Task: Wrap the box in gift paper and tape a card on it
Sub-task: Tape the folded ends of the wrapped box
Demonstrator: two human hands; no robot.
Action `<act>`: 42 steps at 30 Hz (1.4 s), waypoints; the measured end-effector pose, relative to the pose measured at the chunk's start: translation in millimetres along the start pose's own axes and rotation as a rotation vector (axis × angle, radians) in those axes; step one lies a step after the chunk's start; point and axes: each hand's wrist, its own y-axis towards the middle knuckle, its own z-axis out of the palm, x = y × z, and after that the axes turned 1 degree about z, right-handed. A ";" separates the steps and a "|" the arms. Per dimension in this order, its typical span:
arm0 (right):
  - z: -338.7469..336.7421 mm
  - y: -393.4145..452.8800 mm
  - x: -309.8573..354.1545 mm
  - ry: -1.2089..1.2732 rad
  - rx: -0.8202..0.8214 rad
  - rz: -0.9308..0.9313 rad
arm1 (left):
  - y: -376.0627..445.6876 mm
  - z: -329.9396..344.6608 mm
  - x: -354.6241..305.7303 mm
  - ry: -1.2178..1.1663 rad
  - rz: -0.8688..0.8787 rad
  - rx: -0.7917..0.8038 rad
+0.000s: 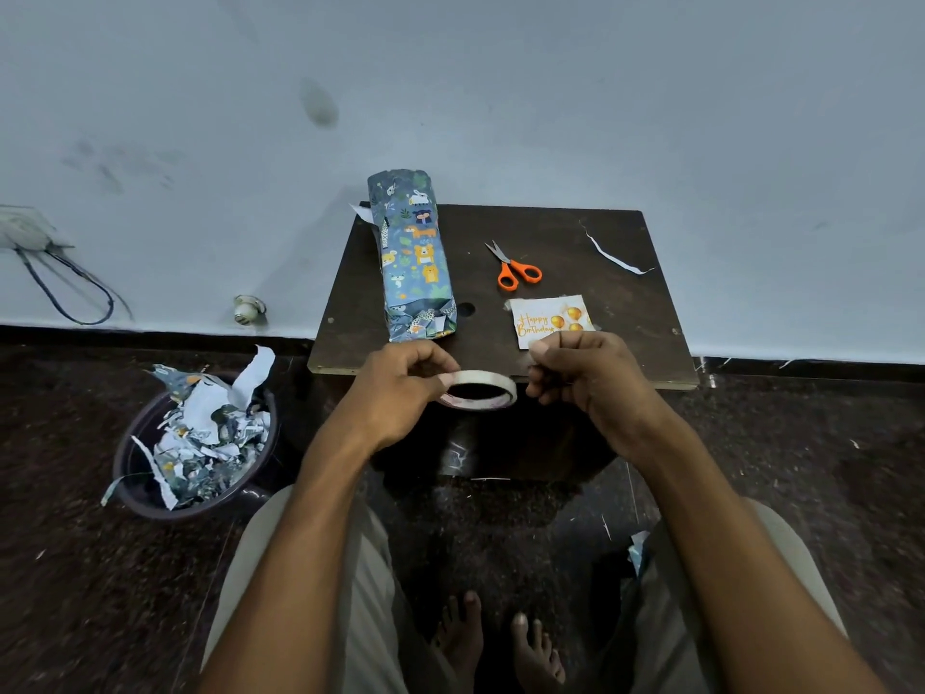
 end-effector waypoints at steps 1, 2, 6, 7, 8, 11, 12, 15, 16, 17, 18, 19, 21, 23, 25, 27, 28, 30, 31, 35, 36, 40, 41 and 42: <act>1.7 0.2 -1.1 -0.016 -0.019 -0.013 | -0.6 2.5 -2.1 0.026 0.012 -0.045; 3.2 0.6 -2.5 -0.046 -0.045 -0.027 | -1.3 5.4 -4.9 0.048 0.025 -0.091; 8.2 5.2 -12.1 -0.405 -0.219 -0.112 | -6.7 24.7 -19.5 0.042 0.073 -0.159; 9.4 5.7 -14.0 -0.494 -0.253 -0.129 | -8.3 31.1 -22.8 0.050 0.082 -0.151; 10.6 5.6 -14.9 -0.549 -0.277 -0.138 | -9.6 38.2 -25.4 0.062 0.084 -0.135; 12.0 3.7 -14.9 -0.592 -0.326 -0.125 | -13.4 57.5 -31.3 0.067 0.083 -0.115; 12.6 3.2 -14.5 -0.595 -0.338 -0.116 | -14.7 61.0 -32.5 0.065 0.090 -0.116; 14.5 2.9 -14.3 -0.580 -0.357 -0.080 | -16.4 66.3 -33.7 0.082 0.125 -0.119; 15.2 2.8 -14.5 -0.566 -0.360 -0.069 | -16.7 66.9 -33.4 0.093 0.131 -0.129; 15.6 3.0 -14.9 -0.547 -0.359 -0.061 | -16.5 67.4 -32.6 0.103 0.132 -0.146; 16.3 3.3 -15.4 -0.528 -0.355 -0.055 | -16.2 68.1 -31.3 0.111 0.132 -0.165; 16.7 3.6 -16.2 -0.512 -0.350 -0.050 | -16.1 68.6 -30.1 0.120 0.134 -0.182; 17.9 3.8 -18.2 -0.485 -0.337 -0.042 | -16.0 69.3 -28.1 0.140 0.153 -0.212; 19.0 4.0 -19.2 -0.463 -0.332 -0.033 | -15.0 69.3 -26.4 0.143 0.159 -0.221; 20.1 4.2 -18.7 -0.418 -0.335 -0.026 | -13.7 68.4 -26.2 0.138 0.145 -0.224; 19.7 5.0 -17.6 -0.351 -0.337 -0.015 | -13.3 67.9 -27.0 0.120 0.136 -0.222; 19.1 5.2 -16.5 -0.335 -0.340 -0.014 | -13.4 67.9 -27.9 0.106 0.136 -0.219; 18.3 7.2 -17.4 -0.317 -0.346 -0.018 | -13.6 67.3 -29.4 0.072 0.127 -0.214; 17.4 8.9 -18.9 -0.304 -0.348 -0.015 | -13.4 66.8 -30.3 0.051 0.115 -0.216; 12.7 11.6 -24.0 -0.347 -0.362 -0.028 | -12.8 63.9 -32.6 -0.020 0.097 -0.261; 11.6 11.6 -25.5 -0.380 -0.354 -0.036 | -12.9 62.6 -33.2 -0.042 0.099 -0.277; 10.1 11.8 -29.5 -0.654 -0.217 -0.098 | -13.2 58.1 -36.7 -0.101 0.119 -0.335; 11.2 11.6 -30.4 -0.723 -0.175 -0.122 | -13.7 57.2 -37.6 -0.117 0.123 -0.343; 13.0 11.3 -31.4 -0.766 -0.141 -0.154 | -14.0 56.4 -38.3 -0.133 0.126 -0.350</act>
